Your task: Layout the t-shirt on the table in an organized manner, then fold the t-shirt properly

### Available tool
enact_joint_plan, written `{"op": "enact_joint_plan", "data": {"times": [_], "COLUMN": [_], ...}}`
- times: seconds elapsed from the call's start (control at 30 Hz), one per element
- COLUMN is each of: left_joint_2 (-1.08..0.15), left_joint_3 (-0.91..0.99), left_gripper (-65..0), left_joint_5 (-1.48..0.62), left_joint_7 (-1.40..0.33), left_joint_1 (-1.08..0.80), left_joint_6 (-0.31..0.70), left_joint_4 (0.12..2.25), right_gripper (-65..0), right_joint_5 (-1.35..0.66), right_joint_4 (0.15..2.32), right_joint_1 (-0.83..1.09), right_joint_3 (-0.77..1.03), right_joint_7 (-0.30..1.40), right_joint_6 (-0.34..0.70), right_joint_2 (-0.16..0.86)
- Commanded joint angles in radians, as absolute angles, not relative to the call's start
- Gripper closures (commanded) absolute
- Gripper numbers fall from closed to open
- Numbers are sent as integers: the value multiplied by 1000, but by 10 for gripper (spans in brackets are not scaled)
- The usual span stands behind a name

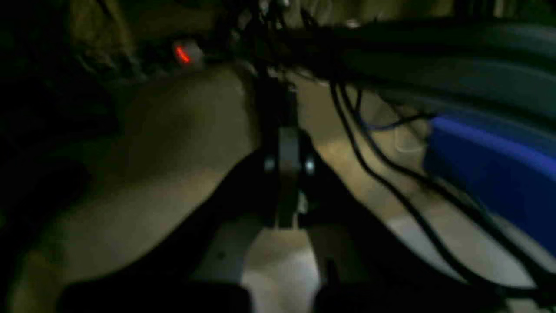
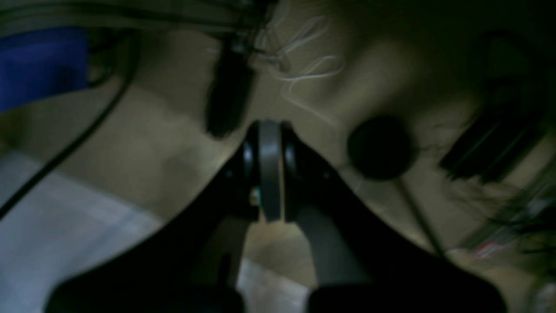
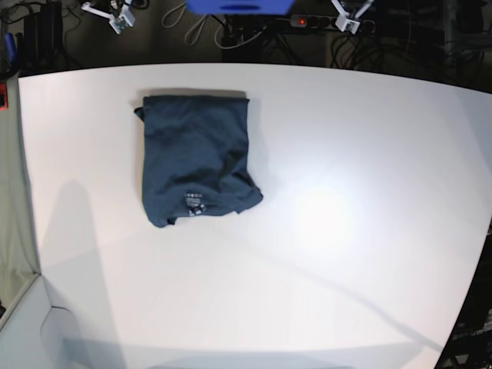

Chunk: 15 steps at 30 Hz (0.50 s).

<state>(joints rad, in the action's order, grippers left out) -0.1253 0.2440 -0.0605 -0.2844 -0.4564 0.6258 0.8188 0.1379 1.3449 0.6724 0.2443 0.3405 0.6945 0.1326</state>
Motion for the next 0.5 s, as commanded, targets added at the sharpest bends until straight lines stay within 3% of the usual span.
{"op": "enact_joint_plan", "data": {"times": [0.0,0.2,0.37,0.43,0.47], "left_joint_2": [-139,-165,-163,-160,-159], "left_joint_3": [229,61,5,5,5], "left_gripper": [0,0,0,0,0], "left_joint_5": [-76,-76,-84,-84,-84], "left_joint_7": [-229,33,93,93,94], "left_joint_1": [-432,-297,-171,-148,-142], "left_joint_6": [636,631,618,538,463], "left_joint_4": [756,400,168,151,151], "right_gripper": [0,0,0,0,0], "right_joint_5": [131,133,133,133,133], "right_joint_4": [1283,828,456,357,302], "right_joint_1": [657,499,352,306,274], "right_joint_3": [245,242,142,90,64], "right_joint_7": [298,61,-160,-214,-236], "right_joint_6": [698,698,698,698,645], "right_joint_2": [139,136,137,137,136]}}
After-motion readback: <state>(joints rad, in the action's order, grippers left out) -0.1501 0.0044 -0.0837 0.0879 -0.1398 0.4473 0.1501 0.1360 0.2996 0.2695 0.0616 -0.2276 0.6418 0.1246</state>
